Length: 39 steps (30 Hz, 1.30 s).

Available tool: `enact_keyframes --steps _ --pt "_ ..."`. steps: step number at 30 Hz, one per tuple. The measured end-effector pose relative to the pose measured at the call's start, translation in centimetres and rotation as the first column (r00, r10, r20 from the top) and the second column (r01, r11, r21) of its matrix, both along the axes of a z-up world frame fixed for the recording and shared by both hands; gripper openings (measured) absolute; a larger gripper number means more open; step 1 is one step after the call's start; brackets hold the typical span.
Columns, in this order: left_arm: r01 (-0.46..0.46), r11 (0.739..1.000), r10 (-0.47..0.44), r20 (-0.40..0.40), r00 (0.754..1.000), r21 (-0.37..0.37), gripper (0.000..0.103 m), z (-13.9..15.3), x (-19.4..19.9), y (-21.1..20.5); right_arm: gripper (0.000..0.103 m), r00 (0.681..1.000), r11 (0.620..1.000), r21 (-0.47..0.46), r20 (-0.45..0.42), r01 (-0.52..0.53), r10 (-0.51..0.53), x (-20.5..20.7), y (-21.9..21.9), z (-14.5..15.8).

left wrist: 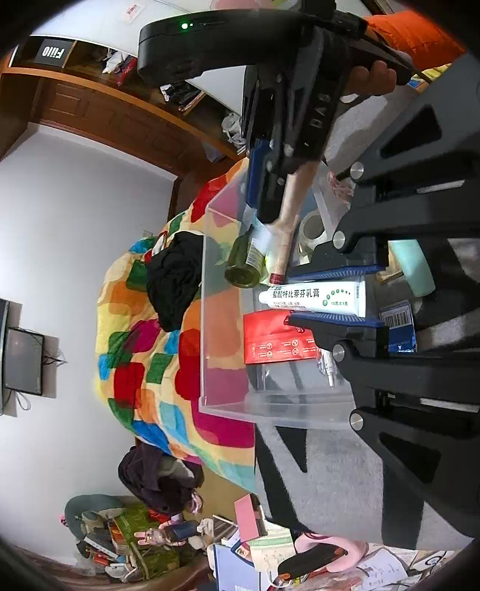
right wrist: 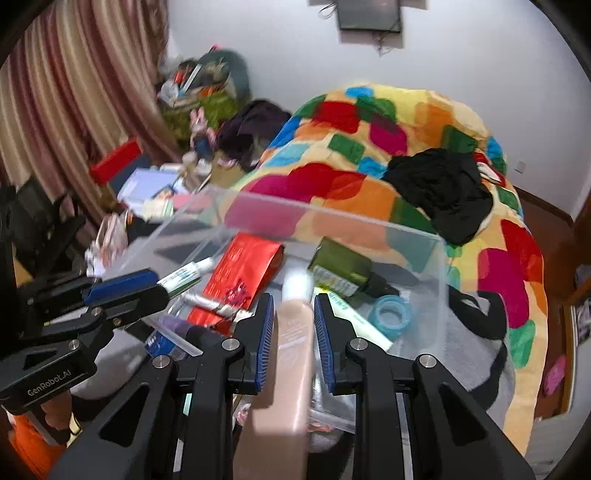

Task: Organize objects
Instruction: 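Lower both tubes into the clear box and open both tools, then grasp the mint-green bottle with the left tool while the right tool grasps the rope bracelet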

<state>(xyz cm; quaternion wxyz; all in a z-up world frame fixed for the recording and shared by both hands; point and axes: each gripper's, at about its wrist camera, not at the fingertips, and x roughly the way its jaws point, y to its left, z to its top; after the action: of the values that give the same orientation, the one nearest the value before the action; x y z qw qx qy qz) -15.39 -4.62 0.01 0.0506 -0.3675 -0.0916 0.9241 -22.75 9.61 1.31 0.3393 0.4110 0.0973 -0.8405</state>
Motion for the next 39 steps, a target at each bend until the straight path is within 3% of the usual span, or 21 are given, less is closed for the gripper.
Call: enact_keyframes --steps 5,12,16,26,29,32,37,39 --pt "0.001 0.999 -0.003 -0.042 0.999 -0.038 0.017 0.9 1.2 0.4 0.028 0.998 0.999 -0.007 -0.025 -0.049 0.049 1.5 0.3 0.4" --pt "0.014 0.998 -0.019 -0.079 0.997 -0.064 0.017 2.2 2.9 0.8 0.029 0.997 0.997 -0.061 -0.056 -0.054 0.051 3.8 2.3 1.9" --pt "0.007 0.997 -0.013 -0.082 0.997 -0.072 0.026 2.2 3.8 0.5 0.029 0.997 0.997 -0.074 -0.069 -0.033 0.028 5.0 3.7 1.9" --pt "0.018 0.996 -0.016 0.026 1.000 -0.084 0.036 -1.4 5.7 -0.1 0.035 1.000 0.998 -0.060 -0.004 -0.030 0.030 6.7 5.3 -1.4" --pt "0.049 0.997 -0.045 0.070 0.997 -0.059 0.039 -2.7 5.8 0.3 0.038 1.000 0.999 -0.034 0.010 -0.012 0.012 7.0 5.5 -2.7" --pt "0.088 0.993 -0.081 0.088 0.993 -0.076 0.045 -3.6 5.8 1.6 0.043 0.999 1.000 -0.023 0.031 0.018 -0.017 6.7 6.0 -3.9" --pt "0.173 0.977 -0.160 0.109 0.981 -0.123 0.058 -3.9 4.7 4.3 0.043 0.994 0.997 0.004 0.078 0.071 -0.071 4.8 6.2 -5.6" --pt "0.195 0.973 -0.180 0.124 0.976 -0.122 0.059 -4.2 4.1 4.9 0.043 0.989 0.997 -0.007 0.125 0.080 -0.079 3.9 6.2 -6.4"
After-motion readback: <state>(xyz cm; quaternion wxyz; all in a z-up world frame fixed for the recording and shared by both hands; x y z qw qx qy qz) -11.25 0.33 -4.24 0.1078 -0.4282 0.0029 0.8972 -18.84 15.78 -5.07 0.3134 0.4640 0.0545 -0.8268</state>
